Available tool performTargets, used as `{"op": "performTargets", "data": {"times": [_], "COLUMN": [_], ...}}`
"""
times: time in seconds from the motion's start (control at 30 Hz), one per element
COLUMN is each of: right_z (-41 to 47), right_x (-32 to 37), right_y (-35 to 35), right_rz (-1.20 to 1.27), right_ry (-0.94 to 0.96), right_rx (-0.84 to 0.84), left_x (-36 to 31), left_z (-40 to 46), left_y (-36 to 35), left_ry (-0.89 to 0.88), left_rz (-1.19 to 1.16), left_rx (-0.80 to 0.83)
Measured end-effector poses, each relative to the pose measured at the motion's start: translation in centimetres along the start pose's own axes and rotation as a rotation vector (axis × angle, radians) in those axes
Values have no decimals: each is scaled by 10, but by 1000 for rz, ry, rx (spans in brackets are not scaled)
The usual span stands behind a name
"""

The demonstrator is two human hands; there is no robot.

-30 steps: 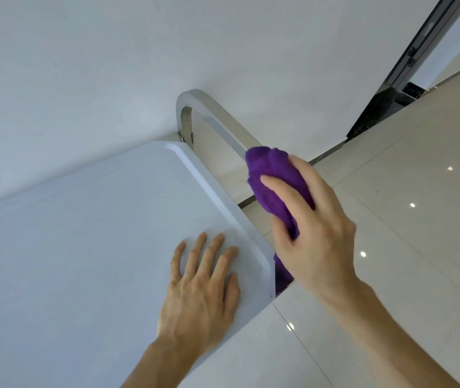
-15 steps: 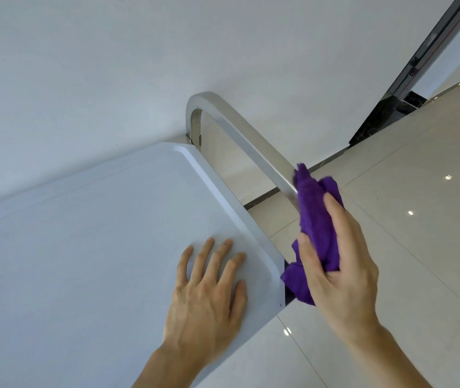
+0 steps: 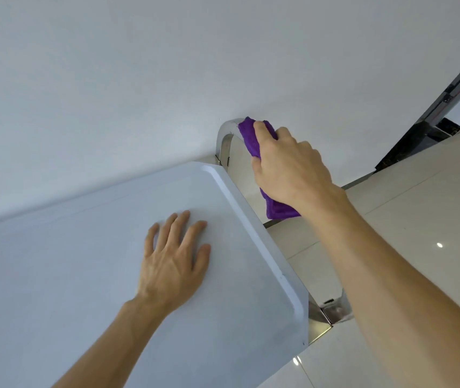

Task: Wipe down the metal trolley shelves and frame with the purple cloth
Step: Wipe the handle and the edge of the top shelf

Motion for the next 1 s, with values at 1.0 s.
{"op": "performTargets", "data": {"times": [1.0], "right_z": [63], "right_x": [14], "right_y": [-9], "right_rz": [132], "right_ry": [130], "right_rx": [160], "left_x": [7], "left_z": [8], "left_y": [-7], "left_ry": [35], "left_rz": [104], "left_rx": [56]}}
Point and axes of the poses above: each hand's wrist, its own z-axis towards the middle knuckle, its own y-axis out of the back of the hand, x = y × z, the point moved 2 cm from there along z, towards the middle knuckle, and after that the axes turned 3 degrees about -y, right-handed, at the moved point
